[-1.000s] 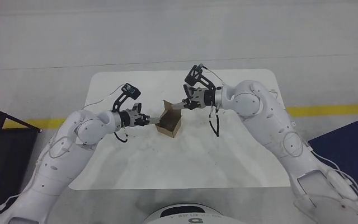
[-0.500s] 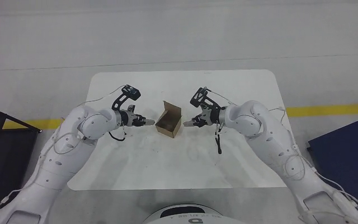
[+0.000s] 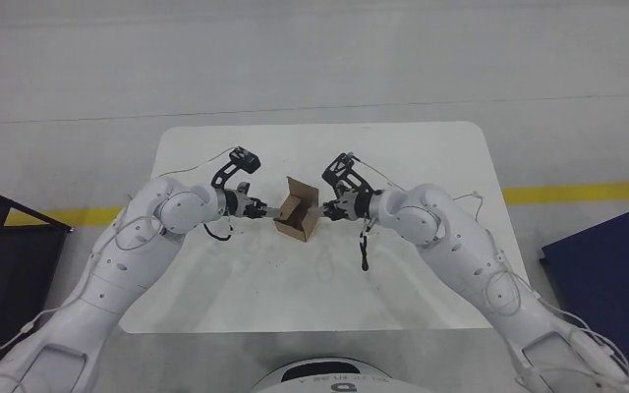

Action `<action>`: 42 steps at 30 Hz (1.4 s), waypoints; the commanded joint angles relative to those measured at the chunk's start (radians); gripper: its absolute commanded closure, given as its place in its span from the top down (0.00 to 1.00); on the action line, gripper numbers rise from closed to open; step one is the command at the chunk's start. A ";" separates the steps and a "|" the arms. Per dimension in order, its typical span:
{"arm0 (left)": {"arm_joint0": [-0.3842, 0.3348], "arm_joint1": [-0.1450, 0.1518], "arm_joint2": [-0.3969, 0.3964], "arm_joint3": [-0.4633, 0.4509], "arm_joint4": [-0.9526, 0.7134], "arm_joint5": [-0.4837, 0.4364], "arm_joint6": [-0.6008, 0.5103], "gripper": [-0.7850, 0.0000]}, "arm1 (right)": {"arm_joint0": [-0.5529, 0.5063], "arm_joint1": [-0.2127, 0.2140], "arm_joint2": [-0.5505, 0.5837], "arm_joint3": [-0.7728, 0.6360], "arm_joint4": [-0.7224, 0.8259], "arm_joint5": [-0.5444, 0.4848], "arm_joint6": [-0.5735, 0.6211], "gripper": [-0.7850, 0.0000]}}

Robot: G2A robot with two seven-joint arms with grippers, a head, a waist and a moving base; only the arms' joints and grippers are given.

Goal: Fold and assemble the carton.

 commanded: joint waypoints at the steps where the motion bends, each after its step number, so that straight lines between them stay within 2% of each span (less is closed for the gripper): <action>1: -0.003 -0.003 0.007 0.006 -0.002 -0.003 0.004 1.00 | 0.007 -0.004 -0.010 0.008 0.000 0.009 0.002 0.76; 8: -0.013 -0.012 0.018 0.022 -0.010 -0.011 0.019 1.00 | 0.041 -0.022 -0.053 0.055 -0.028 0.047 0.022 0.73; 13: -0.019 -0.017 0.021 0.030 -0.013 -0.017 0.021 1.00 | 0.062 -0.033 -0.072 0.078 -0.049 0.069 0.031 0.65; 27: -0.053 -0.038 0.045 0.069 -0.047 -0.061 0.042 1.00 | 0.105 -0.053 -0.093 0.070 -0.061 0.069 0.080 0.70; 30: -0.060 -0.041 0.047 0.080 -0.052 -0.069 0.049 1.00 | 0.107 -0.054 -0.089 0.065 -0.064 0.082 0.101 0.78; 35: -0.063 -0.044 0.034 0.106 -0.068 -0.085 0.075 1.00 | 0.111 -0.055 -0.096 0.056 -0.042 0.085 0.216 0.91; 37: -0.063 -0.043 0.031 0.112 -0.067 -0.092 0.076 1.00 | 0.109 -0.054 -0.095 0.049 -0.035 0.077 0.231 0.89; 39: -0.063 -0.044 0.029 0.117 -0.067 -0.098 0.077 1.00 | 0.106 -0.054 -0.092 0.045 -0.036 0.081 0.236 0.82; 40: -0.063 -0.044 0.028 0.119 -0.067 -0.101 0.078 1.00 | 0.106 -0.054 -0.092 0.042 -0.037 0.083 0.237 0.73; 41: -0.063 -0.045 0.028 0.121 -0.068 -0.104 0.079 1.00 | 0.106 -0.055 -0.092 0.040 -0.040 0.088 0.240 0.51; 42: -0.063 -0.045 0.027 0.123 -0.066 -0.106 0.082 1.00 | 0.107 -0.056 -0.093 0.036 -0.042 0.093 0.243 0.45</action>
